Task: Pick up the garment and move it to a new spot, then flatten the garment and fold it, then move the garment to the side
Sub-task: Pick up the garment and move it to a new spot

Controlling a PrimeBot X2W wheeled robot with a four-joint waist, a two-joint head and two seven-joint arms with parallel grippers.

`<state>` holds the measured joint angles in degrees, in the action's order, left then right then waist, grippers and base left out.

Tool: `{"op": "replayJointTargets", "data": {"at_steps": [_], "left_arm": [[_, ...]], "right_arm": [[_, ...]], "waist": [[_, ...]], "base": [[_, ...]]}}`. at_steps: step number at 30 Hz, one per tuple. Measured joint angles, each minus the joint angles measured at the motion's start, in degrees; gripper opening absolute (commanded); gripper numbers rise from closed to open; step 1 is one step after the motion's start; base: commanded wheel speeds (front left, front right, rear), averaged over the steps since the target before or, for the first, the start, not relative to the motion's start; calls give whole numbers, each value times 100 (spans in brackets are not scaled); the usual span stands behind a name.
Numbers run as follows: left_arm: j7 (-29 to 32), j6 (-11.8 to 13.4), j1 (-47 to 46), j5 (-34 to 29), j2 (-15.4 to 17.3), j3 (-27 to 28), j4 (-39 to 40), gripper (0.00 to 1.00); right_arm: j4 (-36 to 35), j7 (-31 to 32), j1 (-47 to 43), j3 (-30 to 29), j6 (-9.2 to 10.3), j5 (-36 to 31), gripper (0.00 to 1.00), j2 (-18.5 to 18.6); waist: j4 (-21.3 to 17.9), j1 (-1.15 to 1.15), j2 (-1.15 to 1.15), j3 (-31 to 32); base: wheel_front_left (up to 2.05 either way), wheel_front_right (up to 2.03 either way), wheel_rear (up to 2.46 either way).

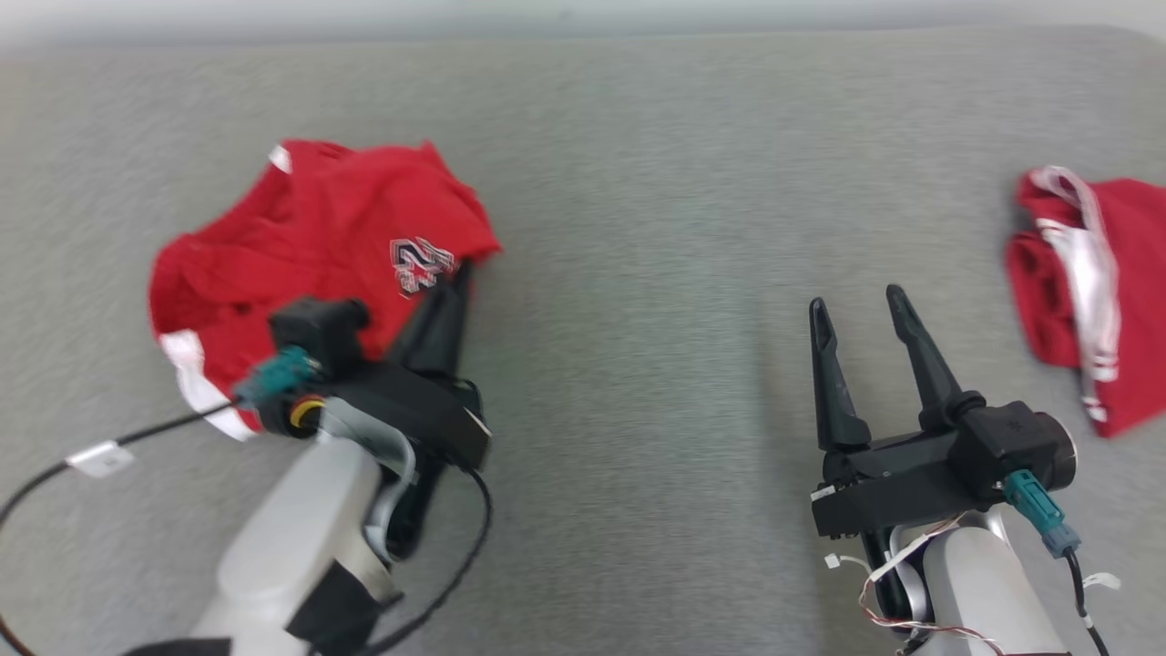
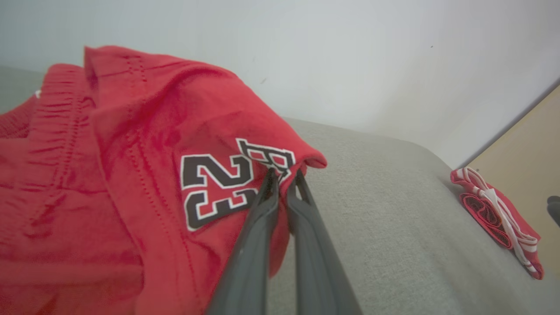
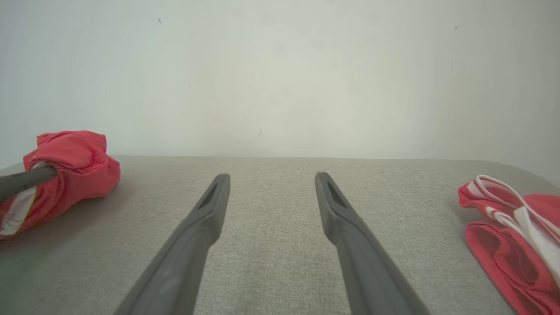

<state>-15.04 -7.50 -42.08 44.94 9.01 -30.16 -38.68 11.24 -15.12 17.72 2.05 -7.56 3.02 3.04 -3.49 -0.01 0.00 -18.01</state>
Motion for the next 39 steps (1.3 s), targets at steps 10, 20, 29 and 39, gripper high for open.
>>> {"op": "replayJointTargets", "data": {"at_steps": [10,20,29,39], "left_arm": [[-1,0,213,-181,-227,-593,105,0],[-1,-1,454,-568,-214,-427,125,100],[-1,-2,1305,-1337,116,444,586,100],[-1,0,2701,-2076,107,2160,1261,100]], "right_arm": [[110,0,-47,126,0,157,100,-3],[143,0,-164,120,1,307,100,-5],[192,0,-253,98,1,354,100,-7],[305,0,-480,108,0,346,100,-10]], "waist": [[-803,0,0,230],[-1288,0,-1,473],[-992,1,0,665],[-600,0,0,1057]], "base": [[0,0,0],[0,0,0],[0,0,0],[0,0,0]]}}
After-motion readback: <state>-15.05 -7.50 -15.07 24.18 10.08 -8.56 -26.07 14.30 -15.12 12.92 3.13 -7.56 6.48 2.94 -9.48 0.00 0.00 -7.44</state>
